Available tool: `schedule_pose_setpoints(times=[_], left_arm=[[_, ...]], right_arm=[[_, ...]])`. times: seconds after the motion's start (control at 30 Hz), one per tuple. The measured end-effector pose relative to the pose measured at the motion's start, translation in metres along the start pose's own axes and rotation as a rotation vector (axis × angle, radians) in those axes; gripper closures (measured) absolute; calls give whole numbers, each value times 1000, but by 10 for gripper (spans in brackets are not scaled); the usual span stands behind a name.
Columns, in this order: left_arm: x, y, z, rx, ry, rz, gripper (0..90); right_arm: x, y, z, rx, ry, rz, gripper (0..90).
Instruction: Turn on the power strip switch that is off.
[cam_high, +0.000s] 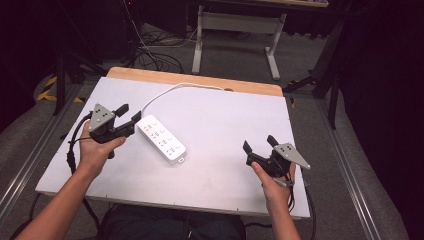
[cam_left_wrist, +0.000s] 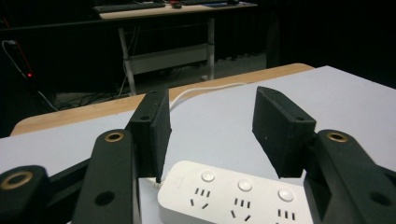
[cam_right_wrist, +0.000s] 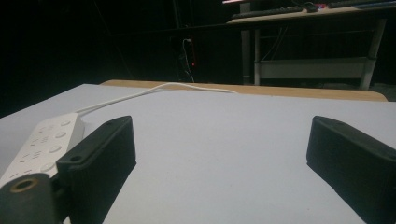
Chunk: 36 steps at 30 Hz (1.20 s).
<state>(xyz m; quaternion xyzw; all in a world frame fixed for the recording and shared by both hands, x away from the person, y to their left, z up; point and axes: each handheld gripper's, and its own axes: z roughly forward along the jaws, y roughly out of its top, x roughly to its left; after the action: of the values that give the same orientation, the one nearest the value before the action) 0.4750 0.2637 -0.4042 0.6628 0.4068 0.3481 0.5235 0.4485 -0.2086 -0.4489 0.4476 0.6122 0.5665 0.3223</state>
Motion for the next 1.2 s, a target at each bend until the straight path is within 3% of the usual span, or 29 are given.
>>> schedule_pose_setpoints(times=[0.07,0.4,0.57,0.63,0.83,1.2], left_arm=[[1,0,-2,-2,28,-15,411],[4,-3,-12,-36,98,-8,292],[8,-5,-20,-58,154,-21,94],[10,-7,-23,-63,167,-28,66],[14,-8,-28,-68,195,-39,45],[14,-9,-27,-65,190,-40,44]], right_arm=[[0,0,0,0,0,0,87],[0,0,0,1,-1,3,87],[1,0,0,0,-1,3,87],[1,0,0,1,-1,4,87],[2,0,0,1,1,1,87],[1,0,0,1,-1,1,87]])
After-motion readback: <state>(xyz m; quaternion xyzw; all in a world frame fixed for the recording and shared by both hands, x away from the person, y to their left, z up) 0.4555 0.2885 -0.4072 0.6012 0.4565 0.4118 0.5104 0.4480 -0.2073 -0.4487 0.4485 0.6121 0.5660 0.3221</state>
